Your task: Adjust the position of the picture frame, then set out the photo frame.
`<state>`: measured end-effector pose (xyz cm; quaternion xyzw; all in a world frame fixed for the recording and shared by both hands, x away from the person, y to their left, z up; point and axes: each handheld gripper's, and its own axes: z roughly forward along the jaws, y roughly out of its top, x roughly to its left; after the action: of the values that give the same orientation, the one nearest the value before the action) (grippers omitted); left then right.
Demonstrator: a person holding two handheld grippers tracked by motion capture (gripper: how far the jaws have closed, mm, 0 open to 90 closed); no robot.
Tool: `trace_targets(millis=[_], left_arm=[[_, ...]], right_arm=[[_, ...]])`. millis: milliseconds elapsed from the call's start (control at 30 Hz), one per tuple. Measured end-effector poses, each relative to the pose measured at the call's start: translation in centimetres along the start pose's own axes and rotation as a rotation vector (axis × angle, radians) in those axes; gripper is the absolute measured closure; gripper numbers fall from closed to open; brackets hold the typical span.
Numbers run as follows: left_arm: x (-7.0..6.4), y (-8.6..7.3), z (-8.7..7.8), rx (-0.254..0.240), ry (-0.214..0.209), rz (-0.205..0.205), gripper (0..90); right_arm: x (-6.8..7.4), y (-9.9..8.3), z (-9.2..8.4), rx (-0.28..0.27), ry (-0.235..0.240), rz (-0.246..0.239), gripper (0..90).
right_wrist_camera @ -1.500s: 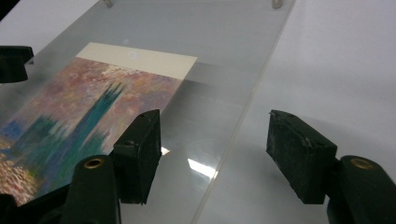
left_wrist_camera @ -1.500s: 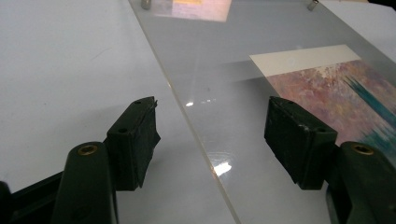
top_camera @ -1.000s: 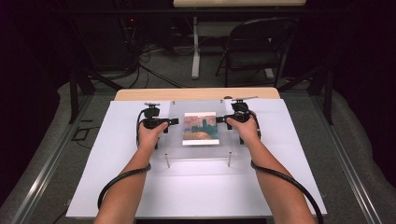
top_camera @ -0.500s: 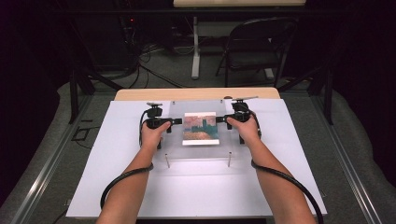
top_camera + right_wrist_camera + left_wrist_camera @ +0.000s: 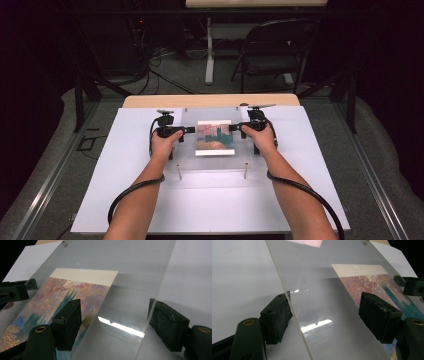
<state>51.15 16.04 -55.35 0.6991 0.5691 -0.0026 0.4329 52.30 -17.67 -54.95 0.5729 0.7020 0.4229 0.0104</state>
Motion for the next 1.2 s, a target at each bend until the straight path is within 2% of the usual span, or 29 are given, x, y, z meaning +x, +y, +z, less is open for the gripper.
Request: trace_targets(millis=[567,1100,1200], left_arm=[[0.2,0.29,0.03,0.006,-0.003,-0.003,28.0],[-0.22,0.2,0.1,-0.014,0.026,-0.019,28.0],[-0.26,0.25,0.04,-0.011,0.027,-0.016,28.0]], right_arm=[[0.17,-0.01,-0.03,-0.006,-0.01,0.001,27.2],[0.6,-0.12,0.02,-0.021,-0.044,0.016,27.0],[0.67,-0.24,0.12,-0.041,-0.046,0.023,27.0]])
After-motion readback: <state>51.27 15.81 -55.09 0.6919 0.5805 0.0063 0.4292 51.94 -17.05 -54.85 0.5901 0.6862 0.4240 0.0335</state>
